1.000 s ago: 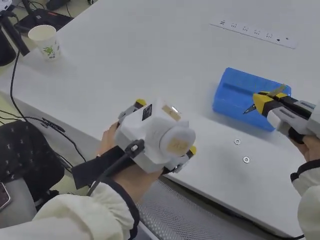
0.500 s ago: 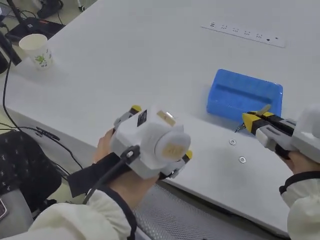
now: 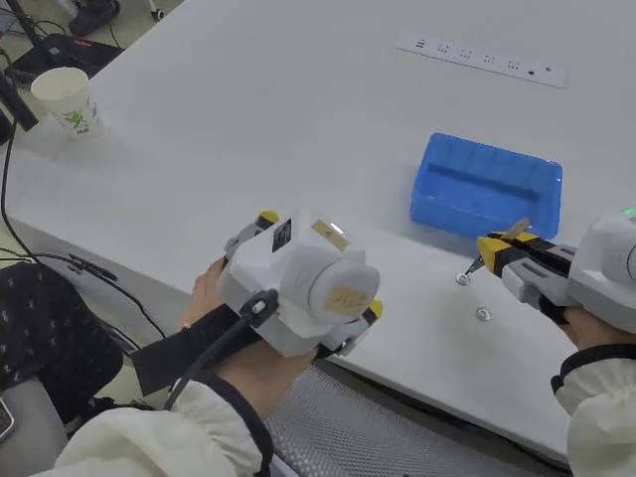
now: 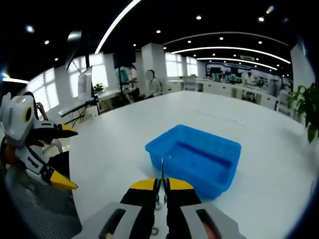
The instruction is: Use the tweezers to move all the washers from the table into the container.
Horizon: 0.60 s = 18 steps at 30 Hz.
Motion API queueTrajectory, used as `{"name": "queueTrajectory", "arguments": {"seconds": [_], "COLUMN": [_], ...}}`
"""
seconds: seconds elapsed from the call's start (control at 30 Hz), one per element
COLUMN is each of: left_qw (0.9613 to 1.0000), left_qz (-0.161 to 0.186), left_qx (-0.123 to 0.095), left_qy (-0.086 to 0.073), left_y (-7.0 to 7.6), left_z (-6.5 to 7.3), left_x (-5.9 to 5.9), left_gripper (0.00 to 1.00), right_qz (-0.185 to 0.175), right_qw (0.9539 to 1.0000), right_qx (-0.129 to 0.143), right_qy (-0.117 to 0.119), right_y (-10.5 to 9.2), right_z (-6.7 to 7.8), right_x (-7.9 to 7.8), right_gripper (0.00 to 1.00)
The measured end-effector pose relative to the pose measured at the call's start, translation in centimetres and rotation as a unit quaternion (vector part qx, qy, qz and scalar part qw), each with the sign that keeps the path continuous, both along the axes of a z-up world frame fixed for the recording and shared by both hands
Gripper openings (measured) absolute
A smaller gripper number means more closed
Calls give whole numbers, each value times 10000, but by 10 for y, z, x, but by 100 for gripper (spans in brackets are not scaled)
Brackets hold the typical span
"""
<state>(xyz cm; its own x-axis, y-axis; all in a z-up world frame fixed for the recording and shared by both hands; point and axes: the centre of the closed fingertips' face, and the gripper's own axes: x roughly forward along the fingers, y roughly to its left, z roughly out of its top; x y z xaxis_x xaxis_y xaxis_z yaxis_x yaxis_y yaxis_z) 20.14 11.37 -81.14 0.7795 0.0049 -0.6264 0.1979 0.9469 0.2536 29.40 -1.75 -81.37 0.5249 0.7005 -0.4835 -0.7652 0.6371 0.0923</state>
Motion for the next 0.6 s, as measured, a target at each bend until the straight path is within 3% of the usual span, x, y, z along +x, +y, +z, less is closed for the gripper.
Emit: {"name": "queueTrajectory", "arguments": {"seconds": [0.17,0.47,0.6], "left_qw": [10000,9999,9999], "left_qz": [46,84,104], "left_qx": [17,86,99], "left_qy": [-16,32,48], "left_y": [2,4,4], "left_z": [0,-1,-1], "left_x": [0,-1,0], "left_gripper": [89,88,88], "right_qz": [92,167,314], "right_qw": [9998,9997,9987], "right_qx": [-159,-82,-134], "right_qy": [-93,-187,-371], "right_y": [1,4,4], "right_z": [-4,-2,-3], "right_x": [-4,-6,-10], "right_gripper": [3,3,2]}}
